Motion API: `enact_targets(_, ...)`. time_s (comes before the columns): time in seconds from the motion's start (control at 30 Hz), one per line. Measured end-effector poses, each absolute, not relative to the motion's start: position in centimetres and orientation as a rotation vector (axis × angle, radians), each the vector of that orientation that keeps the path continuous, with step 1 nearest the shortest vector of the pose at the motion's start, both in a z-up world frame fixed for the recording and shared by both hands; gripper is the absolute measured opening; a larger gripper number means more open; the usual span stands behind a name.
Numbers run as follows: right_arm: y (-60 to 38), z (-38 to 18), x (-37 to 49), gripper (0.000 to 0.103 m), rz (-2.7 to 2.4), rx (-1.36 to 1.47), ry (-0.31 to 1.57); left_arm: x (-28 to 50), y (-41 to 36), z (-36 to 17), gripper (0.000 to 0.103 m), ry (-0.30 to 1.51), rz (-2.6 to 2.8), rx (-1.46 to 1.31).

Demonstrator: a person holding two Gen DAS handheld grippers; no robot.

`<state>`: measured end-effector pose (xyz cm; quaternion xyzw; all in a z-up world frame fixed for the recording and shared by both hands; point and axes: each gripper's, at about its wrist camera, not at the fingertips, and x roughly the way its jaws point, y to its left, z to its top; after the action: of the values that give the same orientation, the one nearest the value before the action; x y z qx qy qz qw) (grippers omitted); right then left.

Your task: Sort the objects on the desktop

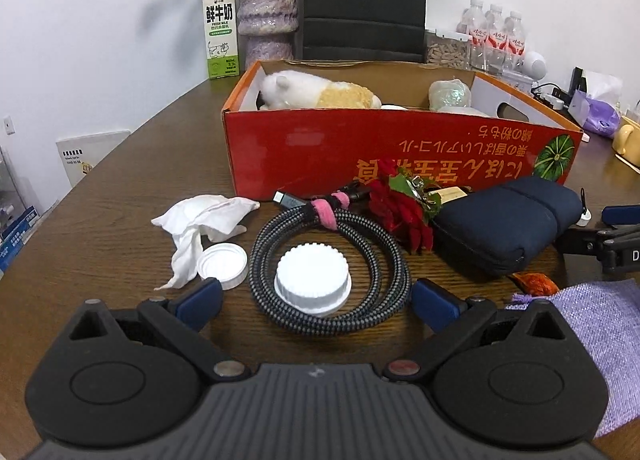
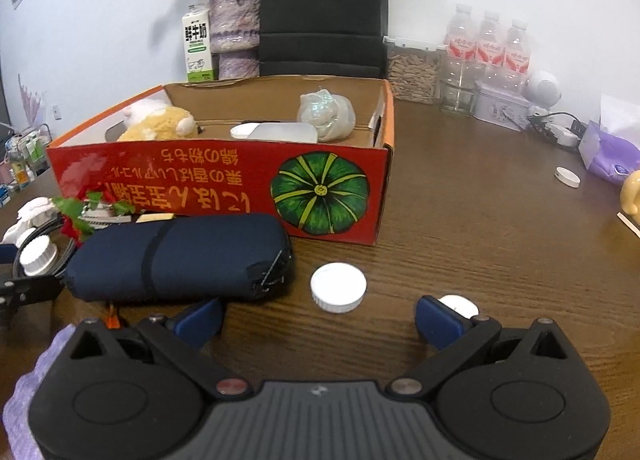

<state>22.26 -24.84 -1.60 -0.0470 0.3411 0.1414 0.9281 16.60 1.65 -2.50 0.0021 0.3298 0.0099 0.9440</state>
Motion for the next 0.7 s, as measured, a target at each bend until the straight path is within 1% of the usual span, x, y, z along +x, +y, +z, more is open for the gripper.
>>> enact_targets(0.7, -24.76, -1.67, 22.45, 0.103, 0.291, -0.096, 0.698, 17.4, 1.39, -2.53, 0.103, 0.676, 0.039, -0.004)
